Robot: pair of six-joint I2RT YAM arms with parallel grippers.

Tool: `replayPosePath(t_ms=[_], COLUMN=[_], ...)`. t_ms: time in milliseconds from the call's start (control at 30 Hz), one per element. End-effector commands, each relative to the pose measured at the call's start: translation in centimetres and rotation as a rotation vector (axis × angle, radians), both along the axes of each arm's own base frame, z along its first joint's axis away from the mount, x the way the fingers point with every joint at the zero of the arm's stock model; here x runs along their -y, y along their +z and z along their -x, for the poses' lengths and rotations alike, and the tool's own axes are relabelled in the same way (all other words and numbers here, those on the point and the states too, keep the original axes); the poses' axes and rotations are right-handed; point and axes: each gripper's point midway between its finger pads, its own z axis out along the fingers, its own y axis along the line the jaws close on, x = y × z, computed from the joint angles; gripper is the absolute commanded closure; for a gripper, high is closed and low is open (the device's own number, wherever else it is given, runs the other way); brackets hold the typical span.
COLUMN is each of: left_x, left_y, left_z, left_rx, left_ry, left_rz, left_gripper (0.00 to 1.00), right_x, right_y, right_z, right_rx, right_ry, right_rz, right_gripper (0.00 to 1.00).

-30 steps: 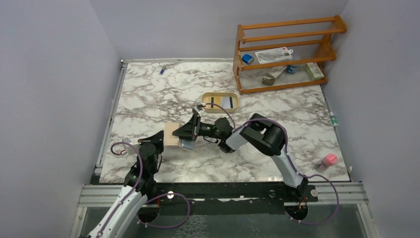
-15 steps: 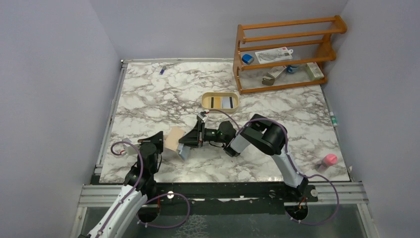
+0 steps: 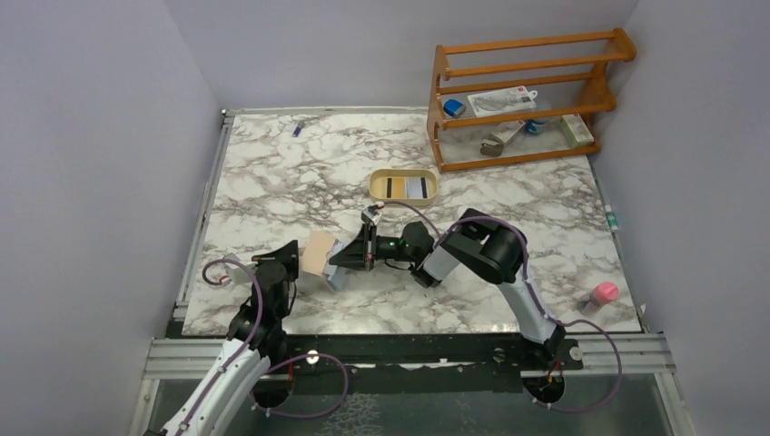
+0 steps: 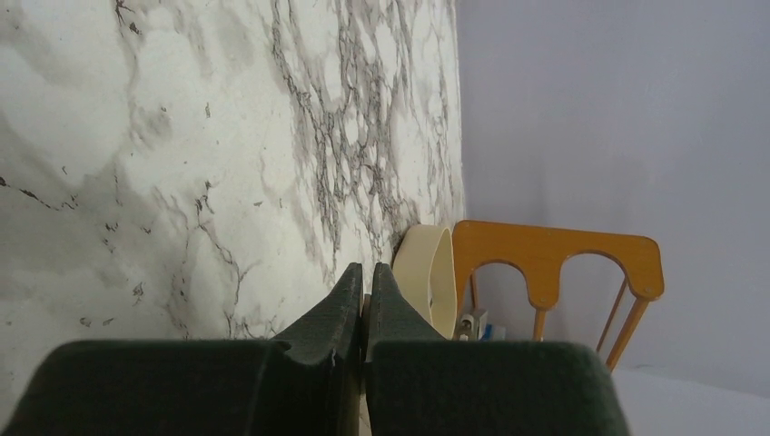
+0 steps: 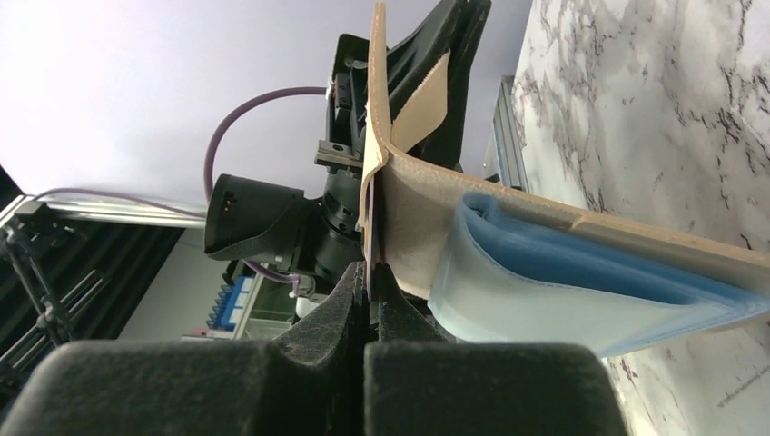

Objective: Take the credit cards out of the card holder

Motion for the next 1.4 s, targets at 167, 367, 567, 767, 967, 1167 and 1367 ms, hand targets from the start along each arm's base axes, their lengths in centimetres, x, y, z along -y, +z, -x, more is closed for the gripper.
replayPosePath(t_ms=[167, 367, 567, 767, 967, 1167, 1367], left_x=[-2.4, -2.5, -2.2, -1.8, -1.1, -0.7, -0.6], left_y=[-8.1, -7.4, -7.2, -7.1, -6.4, -6.6, -6.3], left_z=[2.6, 2.4, 2.3, 2.3, 1.9, 2.1, 1.9], left_rx=[-0.197, -0.177, -0.169, -0.166, -0.135, -0.145, -0.131], left_ry=[0.062, 0.07, 0.056, 0.035, -0.002, -0.031, -0.039], left_rz=[-0.117, -0.118, -0.11, -0.108, -0.098, -0.101, -0.111], left_gripper=[1.0, 1.0, 1.0, 1.0, 1.0, 1.0, 1.0], right_x=[4.7, 7.8, 9.3, 9.3, 12.9, 18.3, 21.1], right_y=[0.9, -2.9, -3.4, -0.8, 1.6, 1.2, -0.2], right_z=[3.7, 5.7, 3.2, -5.2, -16.3, -22.8, -25.2], right_rx=[0.117, 0.061, 0.209, 0.569, 0.549, 0.5, 0.476], right_ry=[0.089, 0.137, 0.097, 0.093, 0.027, -0.024, -0.032], right_rz=[-0.082, 0.086, 0.3, 0.65, 0.676, 0.804, 0.895], right_gripper=[0.99, 0.99, 0.99, 0.99, 0.99, 0.99, 0.99])
